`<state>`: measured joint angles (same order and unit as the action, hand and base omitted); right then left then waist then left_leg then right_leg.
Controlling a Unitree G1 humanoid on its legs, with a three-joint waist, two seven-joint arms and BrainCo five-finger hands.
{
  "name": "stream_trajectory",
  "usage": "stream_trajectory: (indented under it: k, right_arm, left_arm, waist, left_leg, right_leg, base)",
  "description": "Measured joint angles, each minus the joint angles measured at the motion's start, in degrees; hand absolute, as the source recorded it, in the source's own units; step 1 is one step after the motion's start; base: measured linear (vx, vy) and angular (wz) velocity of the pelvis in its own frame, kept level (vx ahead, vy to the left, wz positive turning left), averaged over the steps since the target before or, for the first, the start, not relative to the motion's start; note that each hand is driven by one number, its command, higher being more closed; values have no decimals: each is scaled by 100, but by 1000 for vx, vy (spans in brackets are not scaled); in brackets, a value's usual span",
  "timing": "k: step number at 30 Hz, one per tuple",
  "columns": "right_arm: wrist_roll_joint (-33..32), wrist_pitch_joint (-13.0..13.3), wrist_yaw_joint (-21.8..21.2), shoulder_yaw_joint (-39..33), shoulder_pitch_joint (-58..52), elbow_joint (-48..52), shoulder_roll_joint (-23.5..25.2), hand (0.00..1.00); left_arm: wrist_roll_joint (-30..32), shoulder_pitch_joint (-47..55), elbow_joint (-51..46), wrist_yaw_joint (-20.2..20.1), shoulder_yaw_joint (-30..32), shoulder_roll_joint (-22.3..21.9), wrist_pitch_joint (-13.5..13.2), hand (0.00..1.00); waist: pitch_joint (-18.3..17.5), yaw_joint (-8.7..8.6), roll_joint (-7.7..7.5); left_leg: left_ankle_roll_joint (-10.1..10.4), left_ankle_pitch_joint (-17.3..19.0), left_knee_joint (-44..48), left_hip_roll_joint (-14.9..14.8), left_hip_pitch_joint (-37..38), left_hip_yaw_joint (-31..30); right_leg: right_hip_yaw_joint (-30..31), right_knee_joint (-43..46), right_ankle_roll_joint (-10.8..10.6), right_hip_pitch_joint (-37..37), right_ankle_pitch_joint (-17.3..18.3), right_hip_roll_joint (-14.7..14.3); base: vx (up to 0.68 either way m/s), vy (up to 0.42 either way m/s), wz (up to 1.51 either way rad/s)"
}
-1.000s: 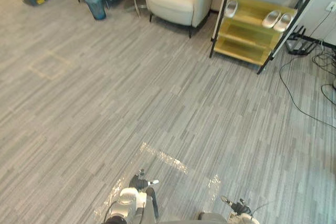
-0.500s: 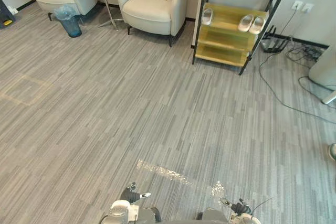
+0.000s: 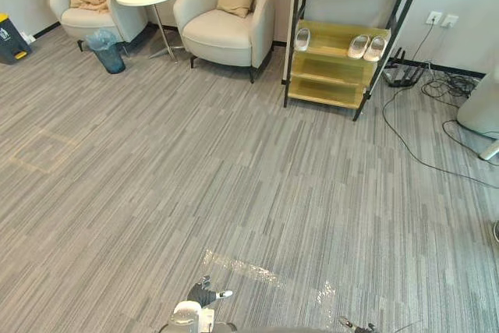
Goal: Pick up cushions and gather them together orderly.
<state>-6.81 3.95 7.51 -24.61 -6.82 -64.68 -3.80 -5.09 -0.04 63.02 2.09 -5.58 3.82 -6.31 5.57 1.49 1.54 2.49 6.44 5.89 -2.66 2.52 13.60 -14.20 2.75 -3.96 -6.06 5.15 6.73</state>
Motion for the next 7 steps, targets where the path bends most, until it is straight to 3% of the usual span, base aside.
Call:
stream_trajectory:
  k: [7]
  right_arm:
    - [-2, -1, 30, -19, -58, -2, 1, 0]
  left_arm:
    - [64, 35, 72, 1, -3, 47, 46, 0]
  waist:
    - [-21, 0, -31]
  left_leg:
    - [-38, -403, -632, 120, 244, 19]
  right_leg:
    - [176, -127, -34, 86, -52, 25]
  base:
    - [-127, 23, -4]
